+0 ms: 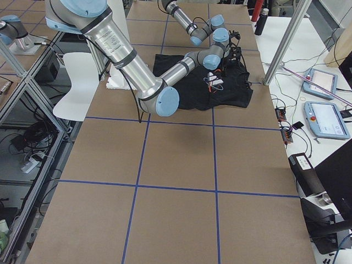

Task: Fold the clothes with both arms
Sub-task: 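Fold the sleeve inward toward the collar with the left gripper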

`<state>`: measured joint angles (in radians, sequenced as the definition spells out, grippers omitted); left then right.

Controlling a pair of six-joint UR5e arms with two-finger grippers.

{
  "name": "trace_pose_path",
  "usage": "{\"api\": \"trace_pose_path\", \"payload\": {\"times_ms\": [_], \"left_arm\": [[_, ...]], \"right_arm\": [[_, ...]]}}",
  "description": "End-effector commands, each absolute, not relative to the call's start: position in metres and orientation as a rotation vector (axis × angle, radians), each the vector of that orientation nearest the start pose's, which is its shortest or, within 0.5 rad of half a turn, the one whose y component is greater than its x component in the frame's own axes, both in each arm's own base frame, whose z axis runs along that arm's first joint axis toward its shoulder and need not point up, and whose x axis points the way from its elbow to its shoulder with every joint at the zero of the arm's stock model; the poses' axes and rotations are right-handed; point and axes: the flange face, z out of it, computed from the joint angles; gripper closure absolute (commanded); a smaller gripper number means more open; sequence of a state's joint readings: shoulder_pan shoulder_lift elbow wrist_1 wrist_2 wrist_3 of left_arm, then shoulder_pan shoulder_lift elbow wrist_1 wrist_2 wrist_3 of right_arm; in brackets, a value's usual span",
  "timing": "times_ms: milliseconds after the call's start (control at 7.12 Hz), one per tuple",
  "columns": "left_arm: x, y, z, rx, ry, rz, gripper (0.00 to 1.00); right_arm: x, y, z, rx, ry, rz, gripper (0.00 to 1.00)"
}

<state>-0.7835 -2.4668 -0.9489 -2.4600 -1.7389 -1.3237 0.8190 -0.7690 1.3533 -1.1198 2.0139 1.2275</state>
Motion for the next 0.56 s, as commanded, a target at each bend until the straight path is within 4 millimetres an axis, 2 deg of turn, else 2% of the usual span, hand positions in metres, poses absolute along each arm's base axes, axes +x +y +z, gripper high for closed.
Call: {"api": "trace_pose_path", "payload": {"times_ms": [0,140,421], "left_arm": [[0.5106,-0.6739,0.2641,0.467,1.123,-0.369,1.0],[0.5135,-0.6711,0.2613,0.468,1.132,-0.362,0.89],[0.5186,-0.6651,0.26,0.468,1.136,-0.346,0.01]], "right_arm": [[-0.4518,-0.6178,0.2089,0.227,-1.063,0.188,0.0],[-0.4517,-0.6178,0.2113,0.227,-1.06,0.188,0.0],[-0.4517,-0.6178,0.2166,0.227,-1.053,0.182,0.0]]}}
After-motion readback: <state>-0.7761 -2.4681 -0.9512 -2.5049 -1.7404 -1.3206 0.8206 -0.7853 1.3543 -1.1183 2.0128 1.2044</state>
